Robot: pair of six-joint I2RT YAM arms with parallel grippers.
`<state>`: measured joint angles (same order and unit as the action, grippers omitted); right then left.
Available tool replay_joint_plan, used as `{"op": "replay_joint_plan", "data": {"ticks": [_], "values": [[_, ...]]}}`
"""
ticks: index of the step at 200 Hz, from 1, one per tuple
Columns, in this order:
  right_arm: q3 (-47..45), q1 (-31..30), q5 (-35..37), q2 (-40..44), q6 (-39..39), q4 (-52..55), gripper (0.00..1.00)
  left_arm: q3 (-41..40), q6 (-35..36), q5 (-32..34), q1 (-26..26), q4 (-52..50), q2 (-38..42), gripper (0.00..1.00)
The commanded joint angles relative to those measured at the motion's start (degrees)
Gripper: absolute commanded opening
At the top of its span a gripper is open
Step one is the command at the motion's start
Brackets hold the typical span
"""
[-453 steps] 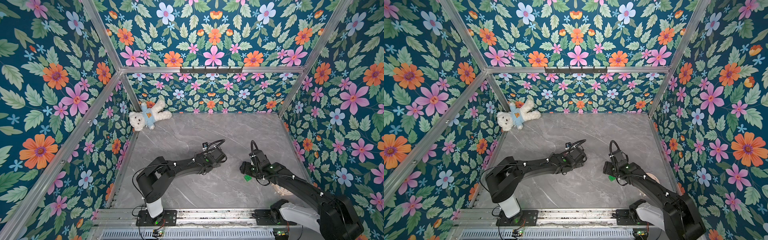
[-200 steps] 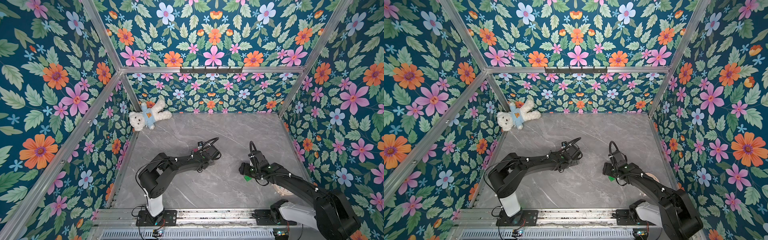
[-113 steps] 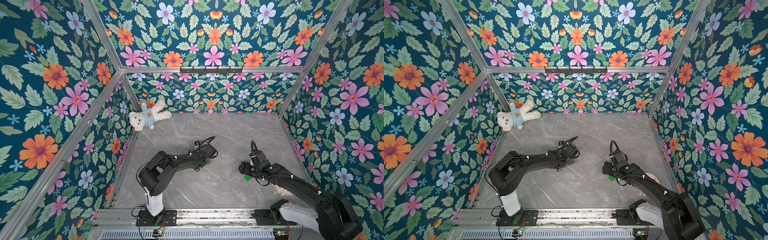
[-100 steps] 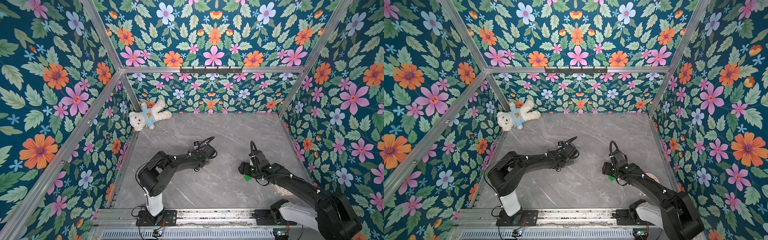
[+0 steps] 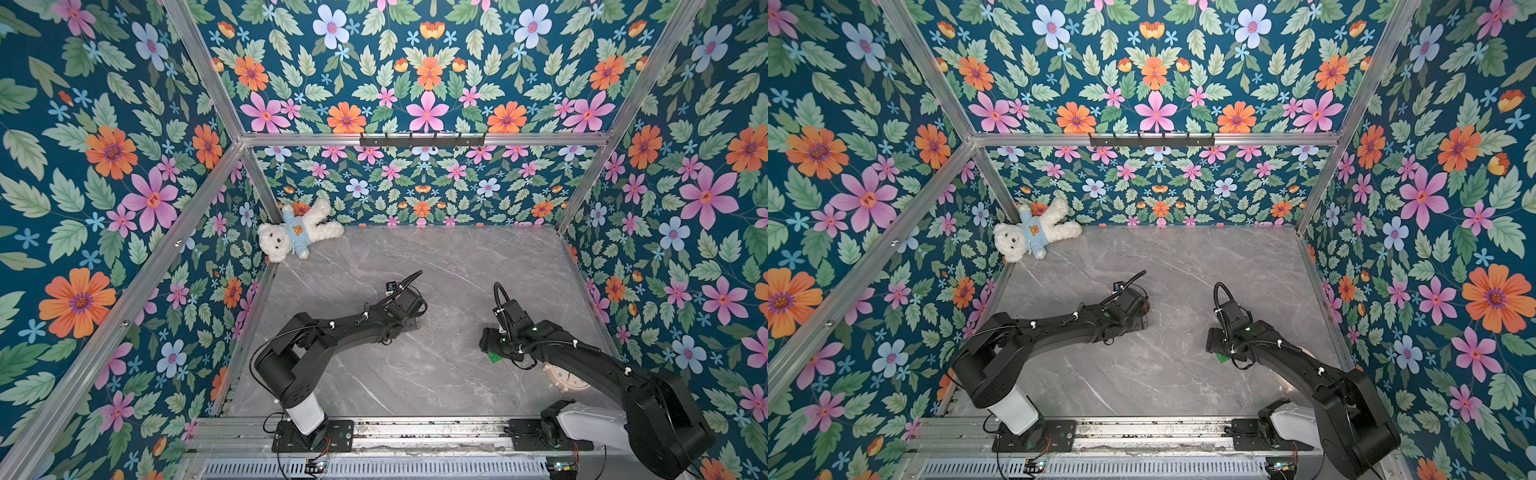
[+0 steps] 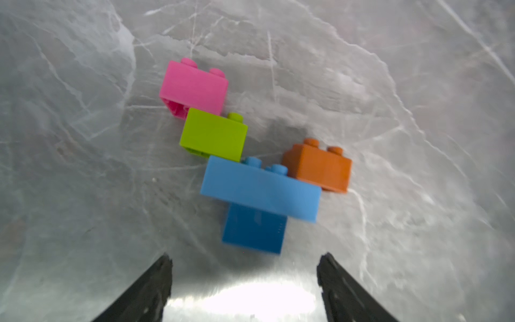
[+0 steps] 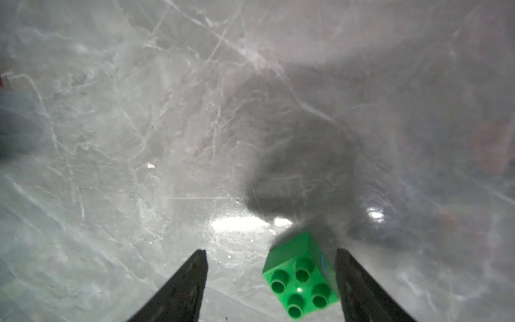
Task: Assemble the letter v with lego
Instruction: Adjust the lego brick at the center of the board, then pick up the lego brick from the center of the board.
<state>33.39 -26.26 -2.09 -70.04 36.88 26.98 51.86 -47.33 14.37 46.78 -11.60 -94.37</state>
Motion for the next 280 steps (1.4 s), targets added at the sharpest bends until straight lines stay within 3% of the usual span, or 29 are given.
{"op": "replay_joint_plan", "data": {"ticks": [1,21,48,90,130,167,186,223,245,280], "values": [[-0.9,-0.2,-0.4,-0.9,0.3,1.4,0.71,-0.8,4.3,-0.6,-0.4,2.7,3.6,0.89],[-1.0,-0.2,-0.9,-2.4,-0.8,0.0,0.67,0.5,8.4,-2.1,-2.4,3.8,6.2,0.88],[-0.9,-0.5,-2.8,-4.3,-1.7,-2.3,0.45,3.6,14.5,-6.6,-5.8,5.8,8.5,0.83],[1.7,-1.8,-1.2,-6.0,-4.0,-3.0,0.21,4.3,19.5,-14.6,-7.4,9.2,10.5,0.88],[6.7,-1.8,-4.8,-4.4,-7.9,-7.1,0.19,2.8,17.5,-22.9,-8.2,12.4,10.8,0.89],[10.8,-1.1,-9.3,-6.4,-7.5,-11.3,0.17,1.0,15.8,-25.7,-8.8,15.2,11.7,0.89],[11.7,0.5,-15.1,-7.6,-3.1,-16.2,0.16,-1.0,15.4,-30.2,-9.5,19.2,12.2,0.88],[16.7,1.0,-15.4,-8.2,6.5,-17.0,0.17,-4.4,15.9,-35.7,-9.5,26.1,11.7,0.87],[16.9,1.0,-19.5,-8.4,13.4,-22.6,0.17,-5.8,13.9,-41.7,-8.9,33.6,9.4,0.84],[15.4,1.1,-22.3,-8.6,22.9,-32.3,0.16,-5.8,13.1,-40.2,-5.5,40.0,8.5,0.84]]}}
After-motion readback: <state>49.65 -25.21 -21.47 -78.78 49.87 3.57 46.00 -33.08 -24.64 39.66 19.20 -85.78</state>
